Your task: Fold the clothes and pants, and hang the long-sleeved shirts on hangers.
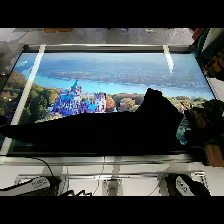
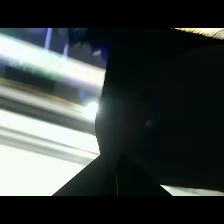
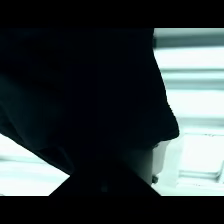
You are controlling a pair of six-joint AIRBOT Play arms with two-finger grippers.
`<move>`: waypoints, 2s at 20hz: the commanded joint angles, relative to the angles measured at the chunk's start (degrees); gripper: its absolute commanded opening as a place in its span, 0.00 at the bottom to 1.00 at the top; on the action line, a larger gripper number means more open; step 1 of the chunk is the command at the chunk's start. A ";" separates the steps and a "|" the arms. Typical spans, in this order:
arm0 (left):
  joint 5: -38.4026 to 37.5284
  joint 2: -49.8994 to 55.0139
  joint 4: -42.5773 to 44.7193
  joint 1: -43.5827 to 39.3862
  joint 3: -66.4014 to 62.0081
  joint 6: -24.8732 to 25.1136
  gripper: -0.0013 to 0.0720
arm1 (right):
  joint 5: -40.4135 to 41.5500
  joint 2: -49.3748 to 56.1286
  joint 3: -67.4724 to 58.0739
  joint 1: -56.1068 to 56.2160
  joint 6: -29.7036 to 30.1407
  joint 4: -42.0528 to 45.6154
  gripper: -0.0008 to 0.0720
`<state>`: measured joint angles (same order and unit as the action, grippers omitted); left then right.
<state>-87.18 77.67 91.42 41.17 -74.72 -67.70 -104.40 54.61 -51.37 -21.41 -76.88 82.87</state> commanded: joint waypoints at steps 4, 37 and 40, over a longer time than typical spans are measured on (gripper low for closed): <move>1.66 4.13 4.17 0.02 2.01 -4.09 0.02 | -1.09 -0.28 3.89 0.02 0.13 0.35 0.04; 12.98 -5.90 4.61 -0.94 18.84 -3.26 0.02 | 21.00 -0.26 9.94 0.00 4.55 3.63 0.04; 12.98 -5.92 7.32 -0.94 19.37 -3.26 0.02 | 17.84 -0.26 9.94 0.02 4.61 5.64 0.04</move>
<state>-74.22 71.75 96.64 40.03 -56.84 -70.94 -84.25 54.35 -41.82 -21.41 -72.44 86.80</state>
